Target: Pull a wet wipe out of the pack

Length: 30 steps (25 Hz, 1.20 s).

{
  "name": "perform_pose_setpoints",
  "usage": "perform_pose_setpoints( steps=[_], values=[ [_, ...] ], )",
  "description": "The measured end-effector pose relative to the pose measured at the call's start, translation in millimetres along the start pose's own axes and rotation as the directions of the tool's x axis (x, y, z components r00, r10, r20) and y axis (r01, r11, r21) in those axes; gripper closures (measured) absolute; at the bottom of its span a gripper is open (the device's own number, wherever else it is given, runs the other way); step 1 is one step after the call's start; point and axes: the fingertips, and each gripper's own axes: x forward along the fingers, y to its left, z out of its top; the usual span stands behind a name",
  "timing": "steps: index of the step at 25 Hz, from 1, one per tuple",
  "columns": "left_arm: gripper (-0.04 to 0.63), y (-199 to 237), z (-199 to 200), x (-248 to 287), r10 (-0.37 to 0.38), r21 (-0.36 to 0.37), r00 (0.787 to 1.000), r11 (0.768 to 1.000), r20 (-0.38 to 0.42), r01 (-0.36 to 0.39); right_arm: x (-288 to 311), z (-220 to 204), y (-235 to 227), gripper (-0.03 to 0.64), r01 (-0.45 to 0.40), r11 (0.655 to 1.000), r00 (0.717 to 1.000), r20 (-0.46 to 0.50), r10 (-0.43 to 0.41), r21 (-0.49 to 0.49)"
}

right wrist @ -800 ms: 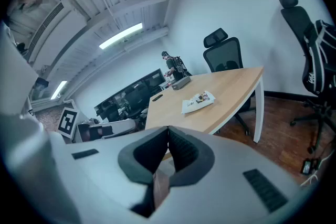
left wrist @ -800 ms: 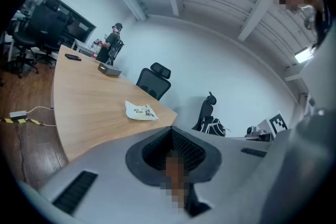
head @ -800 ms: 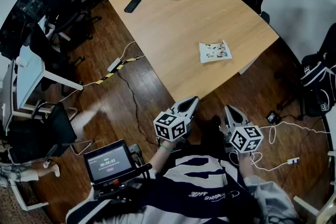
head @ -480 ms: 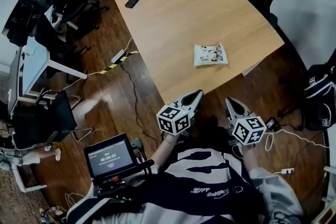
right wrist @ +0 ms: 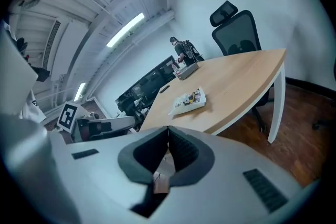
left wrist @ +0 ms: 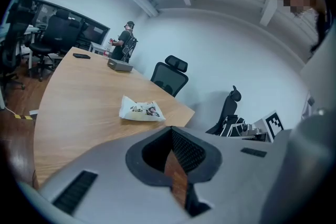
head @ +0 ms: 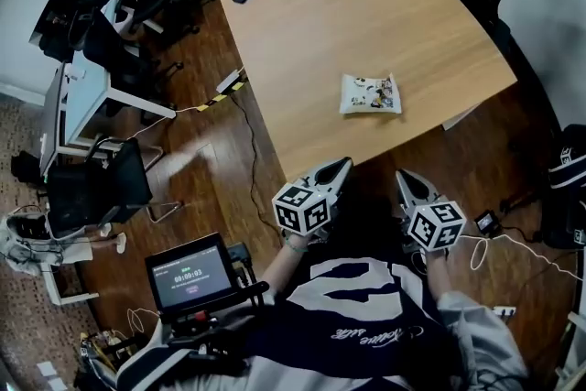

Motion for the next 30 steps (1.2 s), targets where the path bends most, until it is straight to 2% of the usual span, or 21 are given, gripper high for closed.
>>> perform_pose_setpoints(
  steps=[6,15,17,22,26,30],
  values=[
    [0.592,18,3,20,0.036,-0.001,0.999,0.999,-0.032,-0.036,4,7,-17,0.621,0.008,1.000,1.000,0.014,-0.008,0.026],
    [0.592,51,37,84,0.019,0.009,0.999,1.000,-0.051,-0.018,27,49,-53,0.621,0.066,0.998,0.998,0.015,-0.066,0.010],
    [0.592,64,43,97,0.027,0.006,0.998,1.000,-0.062,-0.026,39,58,-58,0.579,0.065,0.998,0.998,-0.003,-0.065,-0.007],
    [0.592,101,56,123,0.060,-0.030,0.995,0.998,-0.075,-0.063,77,73,-54,0.568,0.052,0.991,0.995,-0.079,-0.063,-0.125],
    [0.592,131,52,140,0.098,-0.019,0.985,0.995,-0.145,-0.101,104,85,-50,0.568,0.028,0.985,0.991,-0.126,-0.050,-0.169],
    [0.592,142,33,153,0.115,0.100,0.956,0.991,-0.271,-0.091,129,93,-52,0.533,0.007,0.982,0.984,-0.174,-0.040,-0.187]
  ],
)
